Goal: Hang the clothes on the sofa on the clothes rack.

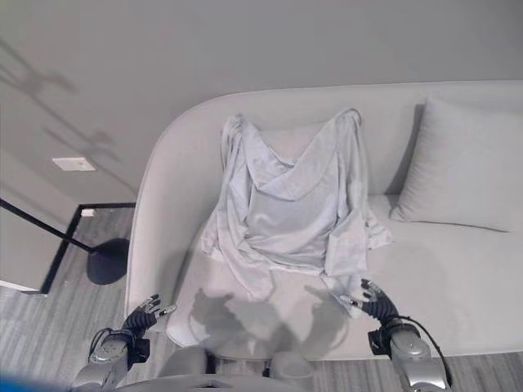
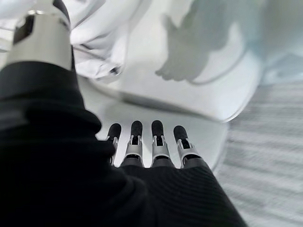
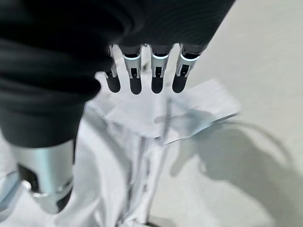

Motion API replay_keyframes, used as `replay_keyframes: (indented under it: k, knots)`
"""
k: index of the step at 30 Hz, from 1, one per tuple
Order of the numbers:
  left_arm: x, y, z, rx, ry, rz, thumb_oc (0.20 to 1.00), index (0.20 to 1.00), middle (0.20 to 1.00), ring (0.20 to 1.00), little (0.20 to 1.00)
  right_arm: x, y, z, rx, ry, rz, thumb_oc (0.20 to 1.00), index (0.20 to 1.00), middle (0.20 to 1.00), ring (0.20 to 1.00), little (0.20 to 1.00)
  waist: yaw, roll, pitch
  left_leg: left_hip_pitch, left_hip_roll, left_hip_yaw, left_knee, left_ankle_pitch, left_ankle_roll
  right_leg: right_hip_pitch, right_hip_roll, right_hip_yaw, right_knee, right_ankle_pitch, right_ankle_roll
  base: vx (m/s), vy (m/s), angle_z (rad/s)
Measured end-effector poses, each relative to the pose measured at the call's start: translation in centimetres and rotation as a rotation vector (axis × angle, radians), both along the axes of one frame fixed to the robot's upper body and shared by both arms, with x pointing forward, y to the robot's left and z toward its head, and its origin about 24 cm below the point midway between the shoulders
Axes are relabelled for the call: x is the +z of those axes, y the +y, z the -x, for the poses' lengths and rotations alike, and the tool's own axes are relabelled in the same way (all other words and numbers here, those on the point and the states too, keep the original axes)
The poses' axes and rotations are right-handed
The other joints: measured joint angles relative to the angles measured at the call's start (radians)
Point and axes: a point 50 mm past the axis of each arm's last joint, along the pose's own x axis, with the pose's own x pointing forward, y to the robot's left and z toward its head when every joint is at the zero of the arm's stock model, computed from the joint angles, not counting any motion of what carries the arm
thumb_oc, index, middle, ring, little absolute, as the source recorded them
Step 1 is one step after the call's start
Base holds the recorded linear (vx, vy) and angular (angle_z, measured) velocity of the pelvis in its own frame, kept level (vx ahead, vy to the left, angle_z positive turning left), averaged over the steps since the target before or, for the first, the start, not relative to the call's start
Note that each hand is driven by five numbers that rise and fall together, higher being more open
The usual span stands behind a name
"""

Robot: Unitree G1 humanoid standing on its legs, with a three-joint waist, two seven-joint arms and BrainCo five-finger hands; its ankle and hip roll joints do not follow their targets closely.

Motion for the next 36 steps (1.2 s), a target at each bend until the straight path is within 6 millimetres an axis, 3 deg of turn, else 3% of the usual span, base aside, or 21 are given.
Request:
replay_keyframes:
  k: [1, 2, 3, 6, 8, 12, 16, 21, 23, 28, 30, 33, 36]
  knots:
    - [-0.1, 0.1, 0.4, 0.005, 0.006, -0.001, 1.0, 1.0, 1.0, 1.0, 1.0, 0.0, 0.0, 0.1, 0.0, 0.002, 0.0, 1.0, 1.0, 1.0, 1.0, 1.0, 0.001, 0.012, -0.001, 0.018, -0.004, 0.003, -0.001, 0.003, 0.002, 0.004, 0.001, 0.004, 0.0, 0.0, 0.009, 0.17, 0.146, -0.2]
    - [0.2, -0.1, 0.2, -0.002, -0.015, 0.003, 1.0, 1.0, 1.0, 1.0, 1.0, 0.0, -0.4, 0.6, -0.013, 0.008, 0.006, 1.0, 1.0, 1.0, 1.0, 1.0, -0.006, 0.042, -0.003, 0.054, -0.003, 0.008, -0.001, 0.005, 0.006, 0.008, 0.014, 0.008, 0.0, -0.002, 0.029, 0.23, 0.203, -0.19]
    - [0.4, -0.1, 0.4, -0.004, -0.024, 0.004, 1.0, 1.0, 1.0, 1.0, 1.0, -0.1, -0.7, 1.0, -0.029, 0.012, 0.008, 1.0, 1.0, 1.0, 1.0, 1.0, -0.006, 0.06, -0.003, 0.069, 0.003, 0.008, -0.002, 0.022, 0.029, 0.012, 0.022, 0.009, 0.0, -0.003, 0.041, 0.1, 0.103, -0.26]
    - [0.9, 0.5, 0.6, 0.008, -0.048, -0.01, 1.0, 1.0, 1.0, 1.0, 1.0, -0.4, -0.5, 2.0, -0.032, 0.027, -0.001, 1.0, 1.0, 1.0, 1.0, 1.0, -0.004, 0.049, -0.003, 0.077, -0.026, 0.029, -0.002, 0.02, 0.054, 0.019, -0.011, 0.026, 0.0, 0.002, 0.076, 0.1, 0.147, -0.18]
    - [1.0, 1.9, 1.5, 0.038, -0.035, -0.037, 1.0, 1.0, 1.0, 1.0, 1.0, -0.6, 0.0, 2.3, -0.056, 0.013, -0.028, 1.0, 1.0, 1.0, 1.0, 1.0, -0.003, 0.022, -0.01, 0.079, -0.056, 0.057, -0.002, 0.002, 0.078, 0.008, -0.044, 0.035, 0.0, -0.003, 0.096, 0.12, 0.221, -0.23]
    - [1.2, 2.6, 2.3, 0.054, -0.036, -0.046, 1.0, 1.0, 1.0, 1.0, 1.0, 0.6, 0.3, 1.4, -0.026, -0.046, 0.0, 1.0, 1.0, 1.0, 1.0, 1.0, -0.002, 0.019, -0.032, 0.076, -0.079, 0.076, -0.002, -0.009, 0.098, -0.006, -0.067, 0.058, 0.0, 0.002, 0.115, 0.07, 0.15, -0.17]
    - [1.6, 2.6, 2.0, 0.051, -0.06, -0.043, 1.0, 1.0, 1.0, 1.0, 1.0, 1.4, 0.3, 0.8, -0.026, -0.089, 0.008, 1.0, 1.0, 1.0, 1.0, 1.0, 0.0, 0.016, -0.075, 0.057, -0.091, 0.08, -0.002, -0.007, 0.103, -0.029, -0.078, 0.063, 0.0, 0.008, 0.127, 0.03, 0.113, -0.04]
    - [3.9, 2.8, -1.1, 0.013, -0.181, -0.067, 1.0, 1.0, 1.0, 1.0, 1.0, 4.5, 0.0, -2.2, -0.033, -0.259, 0.05, 1.0, 1.0, 1.0, 1.0, 1.0, -0.002, 0.012, -0.09, 0.039, -0.108, 0.104, -0.002, -0.005, 0.128, -0.065, -0.092, 0.089, 0.016, 0.024, 0.154, -0.02, 0.097, -0.13]
    - [5.9, 3.4, -3.0, -0.017, -0.271, -0.11, 1.0, 1.0, 1.0, 1.0, 1.0, 5.5, -0.3, -3.2, -0.029, -0.297, 0.069, 1.0, 1.0, 1.0, 1.0, 1.0, 0.001, 0.01, -0.09, 0.022, -0.109, 0.131, -0.002, -0.002, 0.137, -0.111, -0.097, 0.113, 0.063, 0.009, 0.172, -0.01, 0.004, -0.24]
    - [9.2, 4.3, -6.5, -0.06, -0.392, -0.195, 1.0, 1.0, 1.0, 1.0, 1.0, 6.9, -1.2, -3.9, -0.042, -0.345, 0.123, 1.0, 1.0, 1.0, 1.0, 1.0, -0.015, -0.001, -0.083, -0.007, -0.109, 0.127, -0.002, -0.001, 0.138, -0.142, -0.098, 0.118, 0.049, 0.025, 0.172, 0.02, -0.07, -0.07]
    - [11.1, 3.6, -7.9, -0.102, -0.482, -0.207, 1.0, 1.0, 1.0, 1.0, 1.0, 7.8, -1.3, -4.2, -0.039, -0.382, 0.141, 1.0, 1.0, 1.0, 1.0, 1.0, -0.03, -0.002, -0.079, -0.029, -0.107, 0.12, -0.002, 0.011, 0.134, -0.136, -0.091, 0.121, 0.0, 0.058, 0.171, 0.09, -0.136, 0.08]
    - [12.7, 2.5, -9.1, -0.149, -0.561, -0.201, 1.0, 1.0, 1.0, 1.0, 1.0, 8.4, -1.4, -4.6, -0.042, -0.409, 0.156, 1.0, 1.0, 1.0, 1.0, 1.0, -0.038, -0.002, -0.076, -0.028, -0.098, 0.115, -0.002, 0.016, 0.128, -0.132, -0.083, 0.116, -0.001, 0.056, 0.167, 0.05, -0.125, 0.02]
    - [15.2, 1.2, -11.3, -0.22, -0.657, -0.222, 1.0, 1.0, 1.0, 1.0, 1.0, 10.4, -1.9, -5.9, -0.026, -0.467, 0.204, 1.0, 1.0, 1.0, 1.0, 1.0, -0.058, 0.001, -0.057, -0.035, -0.095, 0.097, -0.002, 0.02, 0.124, -0.131, -0.08, 0.093, -0.001, 0.053, 0.163, -0.1, -0.097, 0.18]
